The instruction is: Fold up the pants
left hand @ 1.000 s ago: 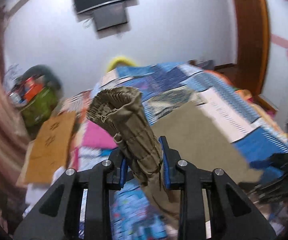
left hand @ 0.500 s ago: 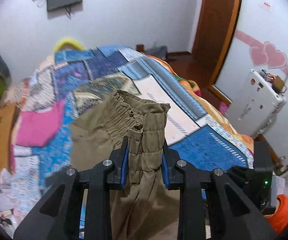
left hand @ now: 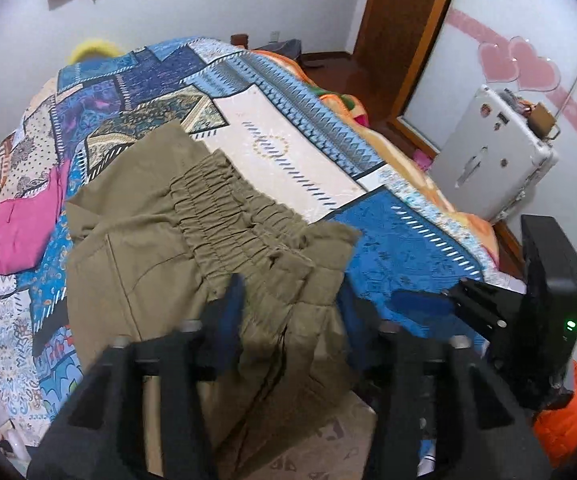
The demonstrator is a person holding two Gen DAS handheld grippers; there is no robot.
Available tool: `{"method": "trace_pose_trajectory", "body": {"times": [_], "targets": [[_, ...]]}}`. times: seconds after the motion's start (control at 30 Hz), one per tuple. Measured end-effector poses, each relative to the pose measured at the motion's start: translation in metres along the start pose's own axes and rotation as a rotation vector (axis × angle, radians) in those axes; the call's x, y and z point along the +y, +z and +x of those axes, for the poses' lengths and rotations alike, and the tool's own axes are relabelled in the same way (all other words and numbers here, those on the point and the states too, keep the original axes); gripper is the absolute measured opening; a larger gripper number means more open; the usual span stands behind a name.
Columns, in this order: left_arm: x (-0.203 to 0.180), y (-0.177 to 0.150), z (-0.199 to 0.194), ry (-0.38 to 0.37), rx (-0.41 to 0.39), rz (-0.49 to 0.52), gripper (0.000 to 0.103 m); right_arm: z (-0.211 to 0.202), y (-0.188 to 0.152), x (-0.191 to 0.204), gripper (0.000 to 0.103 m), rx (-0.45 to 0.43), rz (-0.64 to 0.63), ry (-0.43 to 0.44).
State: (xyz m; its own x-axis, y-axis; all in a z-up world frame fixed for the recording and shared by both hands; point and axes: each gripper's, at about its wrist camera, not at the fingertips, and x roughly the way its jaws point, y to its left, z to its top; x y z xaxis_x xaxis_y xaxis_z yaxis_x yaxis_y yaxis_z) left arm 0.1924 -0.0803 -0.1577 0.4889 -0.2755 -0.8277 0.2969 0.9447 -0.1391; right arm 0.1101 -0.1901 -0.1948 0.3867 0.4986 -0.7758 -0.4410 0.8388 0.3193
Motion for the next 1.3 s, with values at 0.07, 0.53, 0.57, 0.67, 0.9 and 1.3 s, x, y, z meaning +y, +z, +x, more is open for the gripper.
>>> {"method": "trace_pose_trajectory", "body": {"times": [0.07, 0.53, 0.57, 0.67, 0.9, 1.3], "targets": [[0.0, 0.0, -0.016, -0.002, -0.05, 0.013, 0.07, -0.005, 0.002, 0.0, 0.069, -0.015, -0.006, -0.02], [0.073, -0.049, 0.01, 0.22, 0.063, 0.004, 0.08, -0.034, 0.042, 0.01, 0.069, -0.172, 0.004, -0.023], [0.077, -0.051, 0.006, 0.208, 0.056, -0.001, 0.08, -0.03, 0.044, 0.012, 0.069, -0.169, 0.003, -0.02], [0.089, -0.045, -0.007, 0.178, 0.027, -0.018, 0.081, -0.012, 0.044, 0.015, 0.069, -0.145, 0.011, -0.012], [0.122, 0.0, -0.018, 0.276, -0.051, -0.029, 0.083, 0.02, 0.03, 0.008, 0.07, -0.076, 0.048, -0.016], [0.212, 0.053, 0.077, 0.348, 0.075, -0.138, 0.083, 0.02, 0.03, 0.0, 0.073, -0.078, 0.069, 0.014]]}}
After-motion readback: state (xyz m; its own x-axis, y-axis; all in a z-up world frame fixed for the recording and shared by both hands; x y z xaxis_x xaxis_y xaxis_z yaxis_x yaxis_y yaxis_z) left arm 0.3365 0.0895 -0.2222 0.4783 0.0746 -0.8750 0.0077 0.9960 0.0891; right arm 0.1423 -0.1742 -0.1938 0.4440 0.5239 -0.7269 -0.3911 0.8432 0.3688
